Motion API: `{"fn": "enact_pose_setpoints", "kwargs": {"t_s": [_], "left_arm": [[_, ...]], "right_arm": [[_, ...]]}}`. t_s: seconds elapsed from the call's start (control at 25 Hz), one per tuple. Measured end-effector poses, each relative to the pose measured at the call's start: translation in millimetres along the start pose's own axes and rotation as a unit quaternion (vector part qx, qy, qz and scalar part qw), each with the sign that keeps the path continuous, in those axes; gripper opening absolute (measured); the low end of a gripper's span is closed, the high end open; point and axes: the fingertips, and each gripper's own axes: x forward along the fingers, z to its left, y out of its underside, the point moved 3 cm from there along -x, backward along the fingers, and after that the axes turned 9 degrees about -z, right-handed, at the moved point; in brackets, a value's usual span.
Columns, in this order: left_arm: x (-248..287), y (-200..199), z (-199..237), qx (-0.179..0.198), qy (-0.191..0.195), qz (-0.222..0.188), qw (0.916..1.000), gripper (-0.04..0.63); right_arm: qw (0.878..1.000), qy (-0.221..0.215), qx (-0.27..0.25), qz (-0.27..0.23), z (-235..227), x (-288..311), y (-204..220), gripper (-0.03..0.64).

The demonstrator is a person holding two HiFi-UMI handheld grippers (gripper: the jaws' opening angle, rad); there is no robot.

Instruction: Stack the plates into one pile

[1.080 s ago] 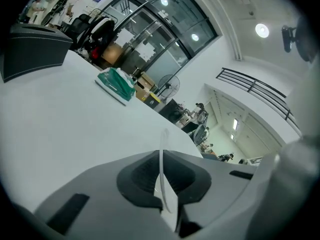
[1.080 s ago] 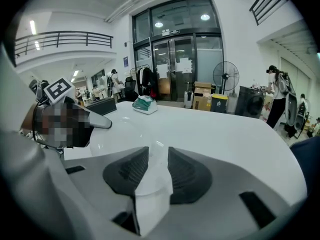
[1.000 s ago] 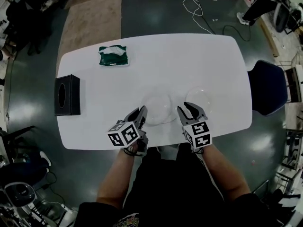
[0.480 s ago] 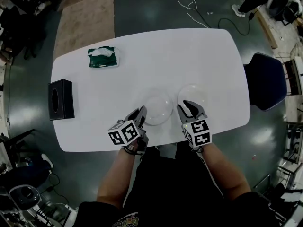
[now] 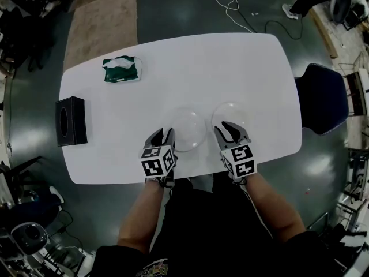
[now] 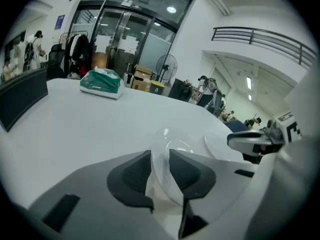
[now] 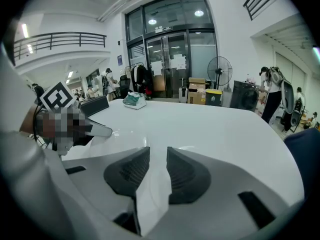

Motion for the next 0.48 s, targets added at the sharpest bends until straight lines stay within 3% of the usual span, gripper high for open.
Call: {"fn": "enact_pose_setpoints", "kwargs": {"t_s": [0.12, 0.32, 0.48], "left_arm": [[2, 6, 1, 0.036, -0.021, 0.011, 0.9991, 0.121], [2, 14, 2, 0.045, -0.038, 0.012, 0.9982, 0.131], [2, 15, -2, 0.062, -0.047, 0.006, 0.997, 0.175]], "right_arm": [[1.0, -0.001, 0.001, 0.0, -3, -1, 0, 0.12], [1.0, 0.0, 0.002, -0.003, -10, -8, -1, 0.12], [1.0, 0.006, 0.003, -0.003, -22, -16, 4, 0.12]]}}
